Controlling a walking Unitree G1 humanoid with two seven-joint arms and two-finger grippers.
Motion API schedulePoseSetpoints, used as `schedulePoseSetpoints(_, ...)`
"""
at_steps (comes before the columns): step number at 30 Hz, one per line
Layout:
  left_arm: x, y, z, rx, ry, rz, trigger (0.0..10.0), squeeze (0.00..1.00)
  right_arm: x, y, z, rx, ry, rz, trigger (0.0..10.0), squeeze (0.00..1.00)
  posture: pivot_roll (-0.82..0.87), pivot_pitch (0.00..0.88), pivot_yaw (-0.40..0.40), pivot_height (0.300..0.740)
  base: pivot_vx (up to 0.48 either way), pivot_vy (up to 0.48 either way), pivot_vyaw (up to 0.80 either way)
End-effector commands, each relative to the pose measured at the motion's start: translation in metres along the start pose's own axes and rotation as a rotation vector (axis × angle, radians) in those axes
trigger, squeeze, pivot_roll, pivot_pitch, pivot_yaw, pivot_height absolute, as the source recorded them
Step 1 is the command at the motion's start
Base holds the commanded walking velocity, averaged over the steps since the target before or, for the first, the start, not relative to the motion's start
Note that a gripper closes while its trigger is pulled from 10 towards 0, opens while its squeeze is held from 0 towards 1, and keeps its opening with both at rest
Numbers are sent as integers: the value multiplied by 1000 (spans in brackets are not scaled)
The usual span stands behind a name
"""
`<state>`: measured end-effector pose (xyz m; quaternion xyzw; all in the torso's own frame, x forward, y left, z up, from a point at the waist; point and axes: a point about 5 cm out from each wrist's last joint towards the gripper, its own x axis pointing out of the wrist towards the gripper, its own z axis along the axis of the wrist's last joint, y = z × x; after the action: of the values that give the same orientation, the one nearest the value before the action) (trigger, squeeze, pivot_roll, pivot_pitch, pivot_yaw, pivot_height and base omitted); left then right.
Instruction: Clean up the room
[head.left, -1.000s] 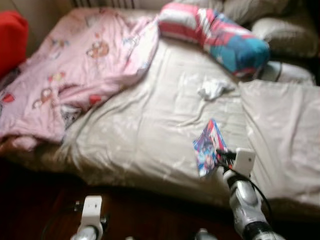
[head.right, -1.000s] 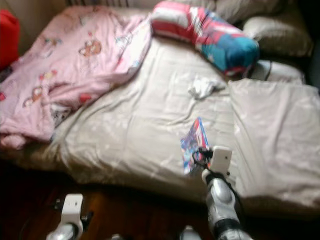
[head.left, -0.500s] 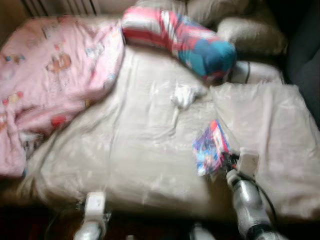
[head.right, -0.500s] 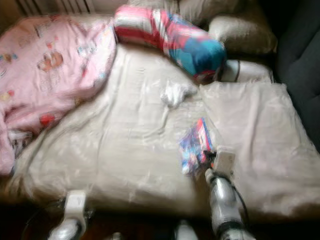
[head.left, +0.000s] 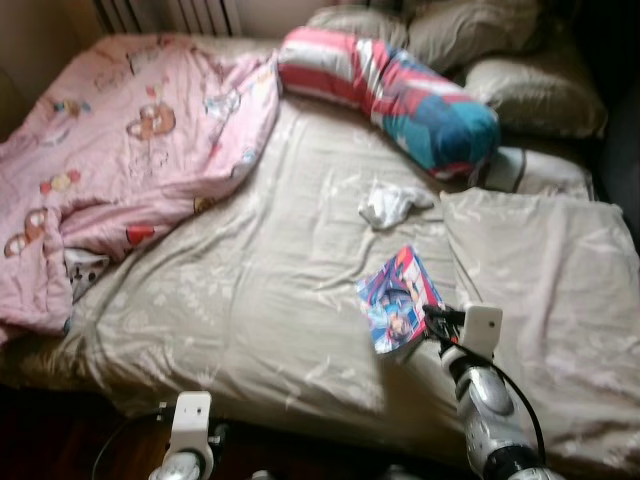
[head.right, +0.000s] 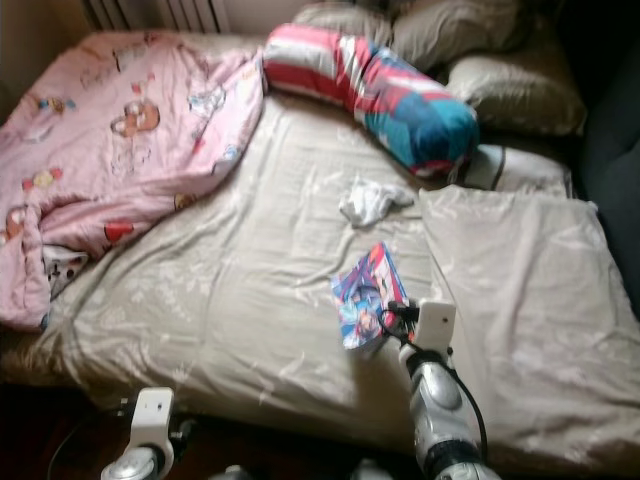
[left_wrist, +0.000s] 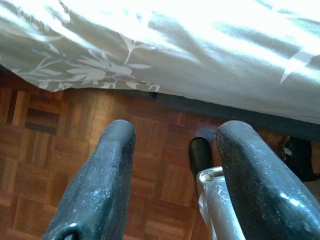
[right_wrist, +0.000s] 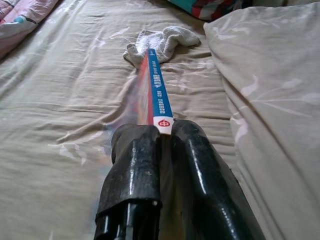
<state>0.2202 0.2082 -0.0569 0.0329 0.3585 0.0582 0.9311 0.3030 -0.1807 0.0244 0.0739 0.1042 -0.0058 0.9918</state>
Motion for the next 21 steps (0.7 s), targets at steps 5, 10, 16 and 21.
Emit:
schedulePoseSetpoints(5,-3,4,-11,-4,37,7,10000,0,-1,-6,3,-2,-27,-44,10000,0,-44,217,19,740,0,0,0)
schedulePoseSetpoints(10,-3,3,-11,-3,38,6,10000,0,-2,-6,1,-4,-20,-46,10000,0,-44,215,18,740,0,0,0)
schedulePoseSetpoints(16,-3,3,-11,-2,38,7,10000,0,-2,-4,0,-17,-14,-37,10000,0,-45,214,18,740,0,0,0)
schedulePoseSetpoints(21,-3,3,-11,-2,38,7,10000,0,-2,-4,0,-17,-14,-37,10000,0,-45,214,18,740,0,0,0)
